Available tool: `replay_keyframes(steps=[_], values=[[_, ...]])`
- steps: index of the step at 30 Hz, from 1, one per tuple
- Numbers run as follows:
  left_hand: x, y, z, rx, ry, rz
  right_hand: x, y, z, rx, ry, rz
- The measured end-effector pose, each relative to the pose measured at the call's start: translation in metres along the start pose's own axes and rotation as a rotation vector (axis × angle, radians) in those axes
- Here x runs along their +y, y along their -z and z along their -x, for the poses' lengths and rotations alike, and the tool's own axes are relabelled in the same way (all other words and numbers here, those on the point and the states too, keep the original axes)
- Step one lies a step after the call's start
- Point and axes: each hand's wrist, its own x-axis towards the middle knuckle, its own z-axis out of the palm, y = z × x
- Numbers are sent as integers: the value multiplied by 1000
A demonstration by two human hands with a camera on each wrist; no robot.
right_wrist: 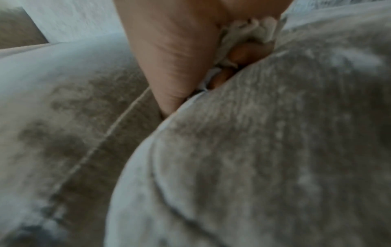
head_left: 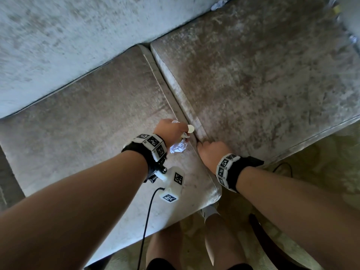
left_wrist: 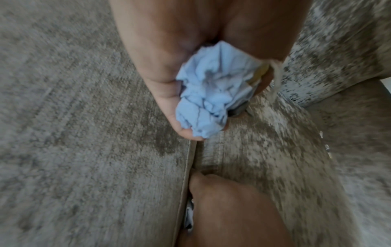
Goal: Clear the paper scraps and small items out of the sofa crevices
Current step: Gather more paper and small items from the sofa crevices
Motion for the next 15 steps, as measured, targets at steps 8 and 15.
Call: replay_keyframes(steps=[8, 15], values=[[-7, -3, 1, -2, 20, 51, 13, -8, -8, 75, 106, -64], [1, -10, 11, 33, 31, 104, 39, 20, 1, 74, 177, -370]])
